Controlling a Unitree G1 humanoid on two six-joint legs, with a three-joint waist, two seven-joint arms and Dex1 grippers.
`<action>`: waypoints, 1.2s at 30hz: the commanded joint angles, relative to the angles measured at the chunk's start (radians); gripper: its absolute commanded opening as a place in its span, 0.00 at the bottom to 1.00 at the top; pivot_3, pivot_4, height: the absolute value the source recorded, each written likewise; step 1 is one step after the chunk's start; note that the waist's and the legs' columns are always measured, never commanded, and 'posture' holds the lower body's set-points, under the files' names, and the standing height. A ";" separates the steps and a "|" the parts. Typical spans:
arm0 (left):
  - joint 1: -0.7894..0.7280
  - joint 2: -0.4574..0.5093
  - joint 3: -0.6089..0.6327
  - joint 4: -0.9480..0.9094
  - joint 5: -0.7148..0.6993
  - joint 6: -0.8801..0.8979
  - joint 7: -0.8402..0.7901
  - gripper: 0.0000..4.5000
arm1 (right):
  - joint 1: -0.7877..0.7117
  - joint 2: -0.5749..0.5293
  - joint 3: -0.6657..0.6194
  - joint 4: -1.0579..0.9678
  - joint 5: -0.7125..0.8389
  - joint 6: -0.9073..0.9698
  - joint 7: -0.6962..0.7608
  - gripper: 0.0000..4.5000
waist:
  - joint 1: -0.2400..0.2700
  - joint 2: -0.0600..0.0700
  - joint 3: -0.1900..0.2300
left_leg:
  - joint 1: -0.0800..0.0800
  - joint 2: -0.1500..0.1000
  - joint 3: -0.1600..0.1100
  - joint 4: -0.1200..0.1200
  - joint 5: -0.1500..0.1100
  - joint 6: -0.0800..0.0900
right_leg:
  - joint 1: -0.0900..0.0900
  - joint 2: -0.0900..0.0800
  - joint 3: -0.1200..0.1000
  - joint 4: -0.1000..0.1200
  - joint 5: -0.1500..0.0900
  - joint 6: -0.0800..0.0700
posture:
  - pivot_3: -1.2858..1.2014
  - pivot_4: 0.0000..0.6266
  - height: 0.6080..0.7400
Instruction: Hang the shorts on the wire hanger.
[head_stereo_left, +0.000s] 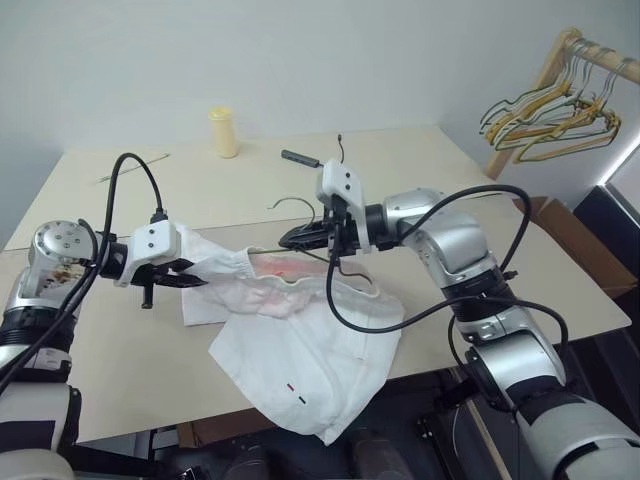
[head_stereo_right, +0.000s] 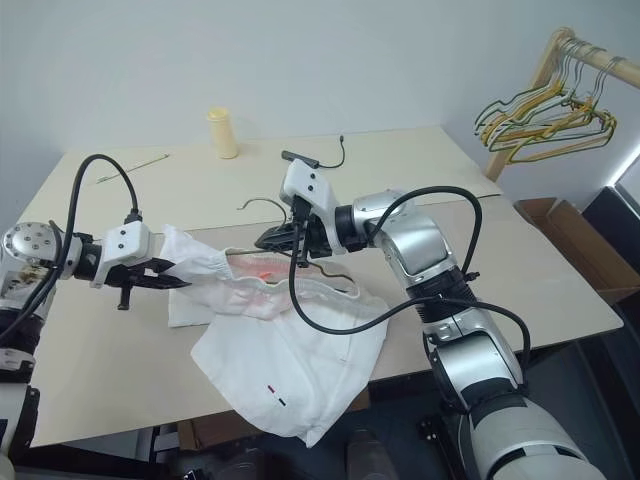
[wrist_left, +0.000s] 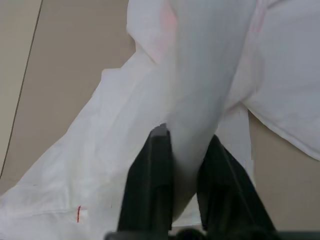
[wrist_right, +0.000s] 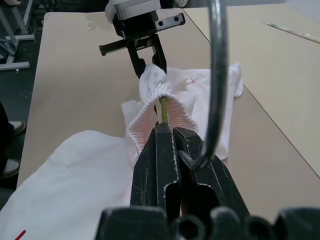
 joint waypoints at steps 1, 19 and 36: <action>-0.040 0.030 0.015 0.004 0.007 -0.026 -0.005 0.00 | -0.012 -0.009 -0.027 -0.032 0.008 -0.017 0.005 0.00 | 0.000 0.000 0.000 | 0.000 0.000 0.000 0.000 0.000 0.000 | 0.000 0.000 0.000 0.000 0.000 0.000 | 0.48 0.01 1.00; -0.098 0.080 0.066 -0.054 -0.045 0.039 -0.023 0.00 | 0.078 -0.038 0.035 -0.045 -0.099 -0.080 -0.014 0.00 | 0.003 -0.001 -0.001 | 0.000 0.000 0.000 0.000 0.000 0.000 | 0.000 0.000 -0.001 0.000 0.000 0.000 | 0.49 0.01 1.00; 0.023 0.056 0.059 -0.165 -0.065 0.085 0.002 0.00 | 0.034 -0.033 -0.052 -0.154 -0.018 0.045 -0.045 0.00 | 0.003 -0.001 -0.001 | 0.000 0.000 0.000 0.000 0.000 0.000 | 0.000 0.000 0.000 0.000 0.000 0.000 | 0.48 0.01 1.00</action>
